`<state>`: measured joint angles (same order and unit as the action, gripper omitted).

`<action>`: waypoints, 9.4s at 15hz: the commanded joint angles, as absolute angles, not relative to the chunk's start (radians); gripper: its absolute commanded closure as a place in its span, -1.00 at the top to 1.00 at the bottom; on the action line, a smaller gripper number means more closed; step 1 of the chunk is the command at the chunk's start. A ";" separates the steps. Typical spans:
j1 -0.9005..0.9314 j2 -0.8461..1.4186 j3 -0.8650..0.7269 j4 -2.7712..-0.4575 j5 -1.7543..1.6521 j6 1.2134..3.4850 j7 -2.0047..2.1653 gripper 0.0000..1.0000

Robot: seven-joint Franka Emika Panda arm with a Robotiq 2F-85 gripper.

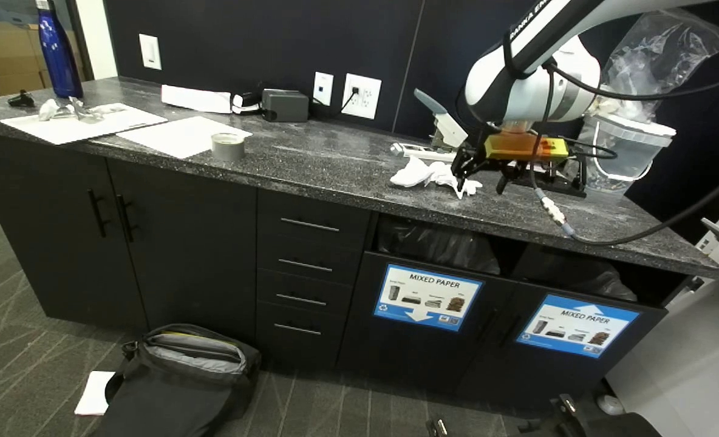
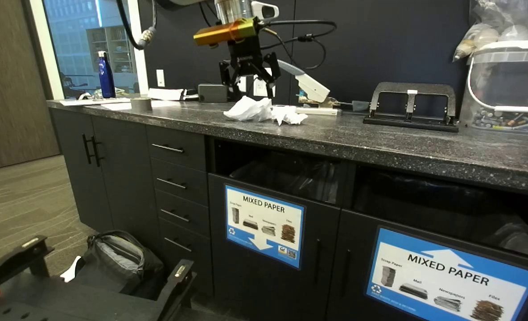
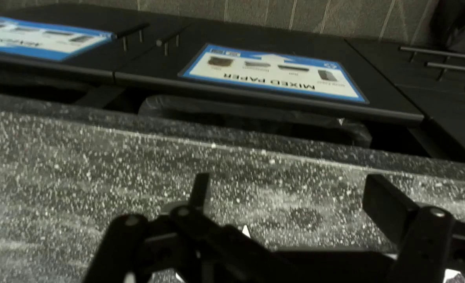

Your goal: Throw the papers on the countertop in the bin on the left

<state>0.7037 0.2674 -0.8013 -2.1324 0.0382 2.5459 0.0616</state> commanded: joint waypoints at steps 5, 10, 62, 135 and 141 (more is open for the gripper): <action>0.184 0.421 -0.300 -1.787 -0.006 2.462 0.124 1.00; 0.099 0.566 -0.168 -1.527 0.041 2.205 0.384 1.00; -0.057 0.432 0.027 -2.009 -0.009 2.411 -0.139 -0.62; 0.652 0.319 -0.720 -2.186 -0.148 2.504 0.371 1.00; 0.331 0.282 -0.404 -1.982 -0.213 2.487 0.387 1.00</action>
